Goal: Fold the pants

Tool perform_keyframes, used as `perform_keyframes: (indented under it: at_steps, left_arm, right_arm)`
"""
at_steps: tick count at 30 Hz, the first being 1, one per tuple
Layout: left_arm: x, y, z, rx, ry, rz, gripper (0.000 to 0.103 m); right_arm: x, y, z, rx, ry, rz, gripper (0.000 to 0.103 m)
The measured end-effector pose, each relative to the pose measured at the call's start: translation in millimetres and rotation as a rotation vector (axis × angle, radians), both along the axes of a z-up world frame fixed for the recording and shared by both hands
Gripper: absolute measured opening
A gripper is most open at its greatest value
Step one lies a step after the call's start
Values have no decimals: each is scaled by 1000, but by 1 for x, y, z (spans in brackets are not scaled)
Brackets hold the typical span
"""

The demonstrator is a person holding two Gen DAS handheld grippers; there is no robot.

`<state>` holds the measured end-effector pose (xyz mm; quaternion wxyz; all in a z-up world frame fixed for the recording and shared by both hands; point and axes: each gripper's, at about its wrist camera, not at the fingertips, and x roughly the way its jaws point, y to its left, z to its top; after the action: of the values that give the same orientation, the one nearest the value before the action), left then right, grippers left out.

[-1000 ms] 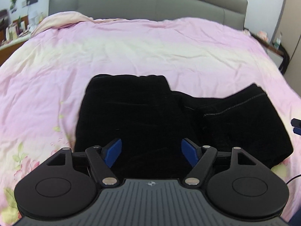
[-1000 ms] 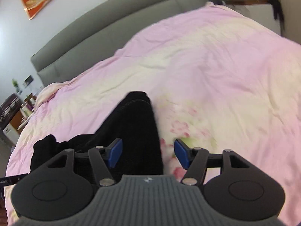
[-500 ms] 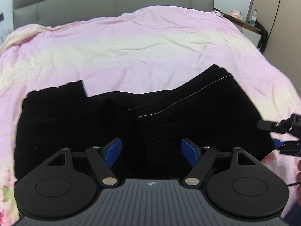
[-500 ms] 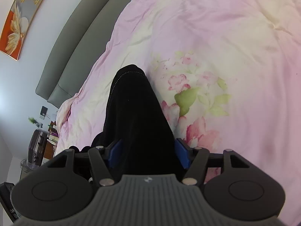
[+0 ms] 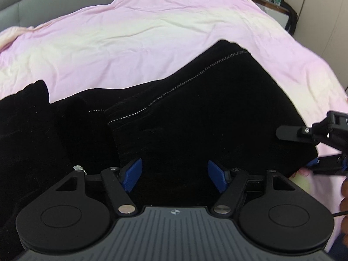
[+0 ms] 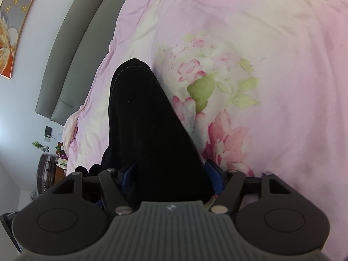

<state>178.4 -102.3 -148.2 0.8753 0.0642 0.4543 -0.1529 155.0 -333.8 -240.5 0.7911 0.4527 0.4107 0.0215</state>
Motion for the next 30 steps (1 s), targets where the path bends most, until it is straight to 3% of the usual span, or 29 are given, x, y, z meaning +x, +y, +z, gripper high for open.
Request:
perform_keyframes:
  at_steps: [3,8,10,12,16,21,29,30]
  left_arm:
    - [-2,-2,0,21,1,-6,81]
    - [0,11,1,-41,27,16,81]
    - [1,15,-2,-51,40,27,81]
    - [1,17,-4,-49,42,28,81]
    - [-1,14,-6,-39,31,25,81]
    - [-3,13,-9,-43,27,33,81]
    - [-4,20,-13,-71,23,50,81]
    - [-5,19,-13,-67,20,50,81]
  right_arm:
    - [-2,13,14,-110,-67,47,34]
    - [-16,47,52,-334,-307,145,28]
    - [-20,59,57,-389,-341,164,29]
    - [-20,54,50,-362,-296,127,34]
    - [-16,29,26,-193,-169,27,40]
    - [-13,22,6,-60,-103,-34,55]
    - [-8,21,-8,14,-85,-71,59]
    - [-8,21,-8,14,-89,-66,45]
